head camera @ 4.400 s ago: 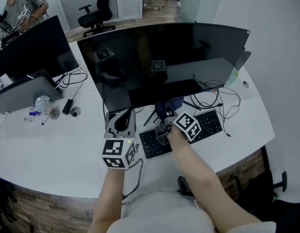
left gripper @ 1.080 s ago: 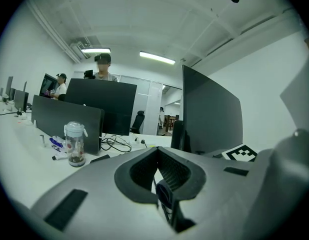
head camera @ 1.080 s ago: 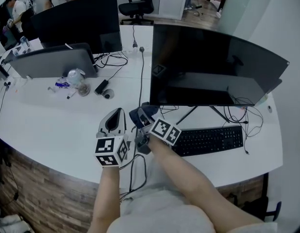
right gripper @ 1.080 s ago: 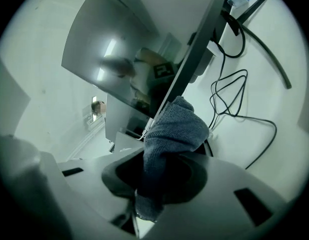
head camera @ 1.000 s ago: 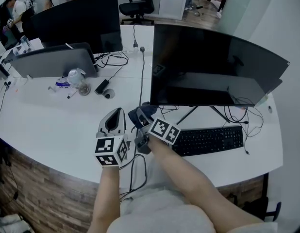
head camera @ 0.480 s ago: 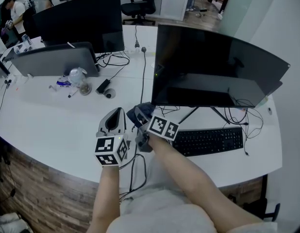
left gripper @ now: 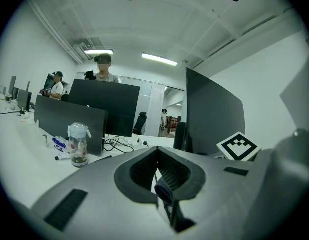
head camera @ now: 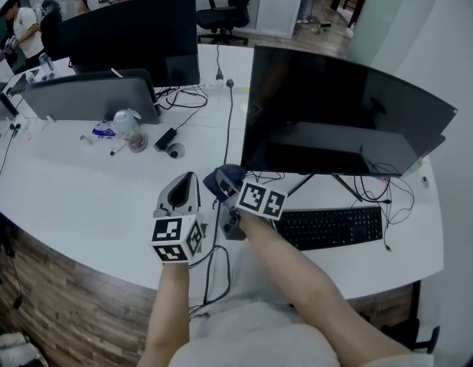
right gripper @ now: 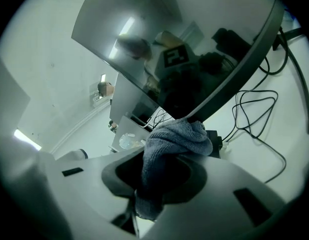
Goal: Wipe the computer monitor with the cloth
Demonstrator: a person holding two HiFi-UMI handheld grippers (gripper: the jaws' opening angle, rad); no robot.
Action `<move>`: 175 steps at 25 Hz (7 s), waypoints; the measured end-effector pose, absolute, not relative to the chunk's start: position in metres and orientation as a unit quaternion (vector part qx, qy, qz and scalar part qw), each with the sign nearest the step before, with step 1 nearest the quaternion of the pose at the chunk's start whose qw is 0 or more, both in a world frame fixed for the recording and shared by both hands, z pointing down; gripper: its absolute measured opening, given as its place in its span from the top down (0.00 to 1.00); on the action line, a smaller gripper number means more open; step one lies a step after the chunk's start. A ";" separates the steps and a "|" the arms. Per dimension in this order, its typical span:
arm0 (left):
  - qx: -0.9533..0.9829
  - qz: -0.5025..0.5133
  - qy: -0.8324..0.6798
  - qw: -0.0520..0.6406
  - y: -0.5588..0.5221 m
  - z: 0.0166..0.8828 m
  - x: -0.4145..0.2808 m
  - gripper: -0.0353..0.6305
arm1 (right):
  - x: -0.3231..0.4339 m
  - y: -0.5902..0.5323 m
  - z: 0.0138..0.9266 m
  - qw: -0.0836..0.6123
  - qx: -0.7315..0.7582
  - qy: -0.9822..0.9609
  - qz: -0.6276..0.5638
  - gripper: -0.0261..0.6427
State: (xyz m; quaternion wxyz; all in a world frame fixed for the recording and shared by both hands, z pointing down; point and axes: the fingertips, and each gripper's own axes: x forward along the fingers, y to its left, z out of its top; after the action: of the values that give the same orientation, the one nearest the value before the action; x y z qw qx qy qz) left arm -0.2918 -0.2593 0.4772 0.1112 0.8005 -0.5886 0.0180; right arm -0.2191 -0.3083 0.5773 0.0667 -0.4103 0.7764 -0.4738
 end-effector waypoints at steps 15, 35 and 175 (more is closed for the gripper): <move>0.797 0.022 -0.593 0.107 -0.257 0.476 -0.297 0.93 | -0.242 -0.314 0.566 0.093 -0.355 0.782 -0.504 0.82; 0.804 0.015 -0.586 0.100 -0.259 0.468 -0.287 0.93 | -0.208 -0.320 0.553 0.084 -0.390 0.784 -0.475 0.82; 0.822 -0.028 -0.569 -0.006 -0.267 0.346 -0.263 0.93 | -0.215 -0.359 0.207 0.174 -0.327 0.907 -0.203 0.82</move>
State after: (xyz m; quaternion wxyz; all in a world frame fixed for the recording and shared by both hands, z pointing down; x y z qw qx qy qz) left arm -0.2629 -0.2674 0.3461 -0.0056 0.8220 -0.5687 -0.0283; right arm -0.2148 -0.3589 0.2074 0.1738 -0.3269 0.9065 -0.2027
